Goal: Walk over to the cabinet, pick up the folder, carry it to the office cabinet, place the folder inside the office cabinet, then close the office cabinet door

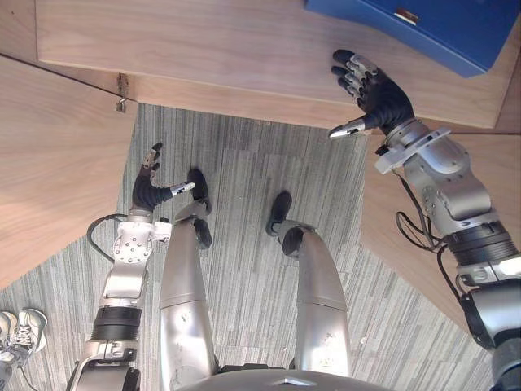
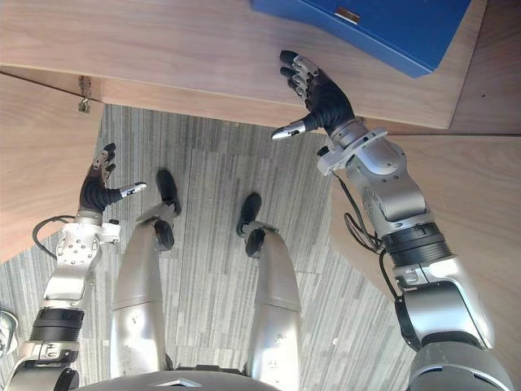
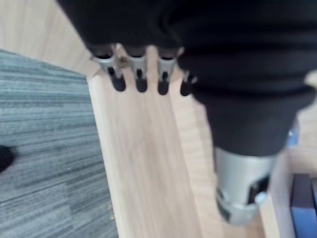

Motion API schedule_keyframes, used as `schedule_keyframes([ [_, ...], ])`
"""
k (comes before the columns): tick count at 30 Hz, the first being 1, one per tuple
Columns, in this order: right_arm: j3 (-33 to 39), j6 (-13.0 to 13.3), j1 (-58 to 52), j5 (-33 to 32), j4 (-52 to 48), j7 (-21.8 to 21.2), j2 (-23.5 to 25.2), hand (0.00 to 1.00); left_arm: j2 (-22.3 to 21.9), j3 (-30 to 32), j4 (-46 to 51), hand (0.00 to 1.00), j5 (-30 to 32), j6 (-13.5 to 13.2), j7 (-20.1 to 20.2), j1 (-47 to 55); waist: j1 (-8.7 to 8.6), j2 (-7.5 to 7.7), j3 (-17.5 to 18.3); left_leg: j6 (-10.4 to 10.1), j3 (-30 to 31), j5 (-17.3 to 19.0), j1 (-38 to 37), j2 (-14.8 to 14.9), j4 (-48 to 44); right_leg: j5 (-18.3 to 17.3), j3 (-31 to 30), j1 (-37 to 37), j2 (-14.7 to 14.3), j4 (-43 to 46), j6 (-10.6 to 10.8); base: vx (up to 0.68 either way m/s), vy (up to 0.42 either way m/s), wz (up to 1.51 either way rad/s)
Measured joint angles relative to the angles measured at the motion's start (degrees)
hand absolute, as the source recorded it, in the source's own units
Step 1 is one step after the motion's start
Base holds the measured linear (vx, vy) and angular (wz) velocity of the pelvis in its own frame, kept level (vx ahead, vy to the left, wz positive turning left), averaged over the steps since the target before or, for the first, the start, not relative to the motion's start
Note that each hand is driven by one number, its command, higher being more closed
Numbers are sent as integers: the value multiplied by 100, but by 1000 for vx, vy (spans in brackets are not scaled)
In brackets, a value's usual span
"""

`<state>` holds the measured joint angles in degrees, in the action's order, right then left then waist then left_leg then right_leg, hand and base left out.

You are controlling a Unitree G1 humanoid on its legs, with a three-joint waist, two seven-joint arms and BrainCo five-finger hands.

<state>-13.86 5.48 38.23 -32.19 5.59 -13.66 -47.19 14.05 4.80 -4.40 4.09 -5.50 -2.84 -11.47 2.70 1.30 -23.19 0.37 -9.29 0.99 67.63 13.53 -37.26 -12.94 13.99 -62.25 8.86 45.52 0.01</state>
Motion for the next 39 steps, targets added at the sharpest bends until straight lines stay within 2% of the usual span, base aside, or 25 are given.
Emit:
schedule_keyframes([
  [2, 185, -17, -271, 56, -336, 4, 94, 100, -4, 35, 168, 0, 0, -2, 0, 17, 24, 0, 0, -9, 6, 27, -7, 1, -19, -13, 28, 46, 3, -23, 21, 16, 2, 1],
  [5, 936, 65, -600, 396, -931, 314, 871, 100, -145, 225, 287, 0, 3, -14, -15, 20, 29, 0, 0, -5, -11, 92, -8, 0, -65, -33, 21, 52, 29, -28, 51, 9, 2, -1],
  [7, 1626, 244, -658, 1053, -1205, 951, 1639, 100, -325, 338, 289, 0, 7, -12, -67, 17, 19, -1, 0, -8, -27, 111, -8, -6, -90, -37, 17, 58, 47, -27, 58, 0, 0, 0],
  [8, 1781, 275, -656, 1140, -1225, 1067, 1794, 100, -375, 354, 289, 0, 8, -12, -68, 16, 20, -1, 0, -4, -29, 115, -8, -8, -98, -38, 17, 59, 52, -23, 59, 0, 0, 0],
  [10, 2188, 317, -641, 1700, -1320, 1628, 2242, 100, -534, 405, 284, 0, 63, -5, -135, 6, 18, -1, 1, 9, -31, 167, -8, -9, -175, -76, 2, 59, 72, 51, 63, 0, 0, 0],
  [17, 2371, 345, -664, 2877, -1357, 2766, 3083, 100, -720, 408, 278, 0, 146, 40, -473, -41, -4, -4, 2, -19, -30, 280, 40, 10, -317, -173, -62, -45, 80, 257, 30, 0, -3, 0],
  [23, 2587, 277, -585, 3594, -1348, 3387, 3453, 100, -855, 281, 252, 0, 298, 67, -672, -118, 17, -5, 2, 10, 9, 425, 431, 170, -834, -263, -153, -408, 13, 629, -3, 4, -7, -12],
  [28, 2750, 160, -593, 3934, -1289, 3620, 3559, 100, -854, 276, 128, 0, 300, 84, -732, -150, 9, -5, 2, -34, 76, 616, 725, 245, -1229, -390, -216, -698, 10, 1021, -22, -28, 5, -7],
  [39, 2865, 27, -272, 4059, -893, 3679, 3507, 100, -842, 233, 15, 0, 399, 130, -827, -236, 20, -5, 2, 29, 159, 770, 1326, 411, -1893, -545, -307, -1300, -16, 1648, -63, -20, 1, -6],
])
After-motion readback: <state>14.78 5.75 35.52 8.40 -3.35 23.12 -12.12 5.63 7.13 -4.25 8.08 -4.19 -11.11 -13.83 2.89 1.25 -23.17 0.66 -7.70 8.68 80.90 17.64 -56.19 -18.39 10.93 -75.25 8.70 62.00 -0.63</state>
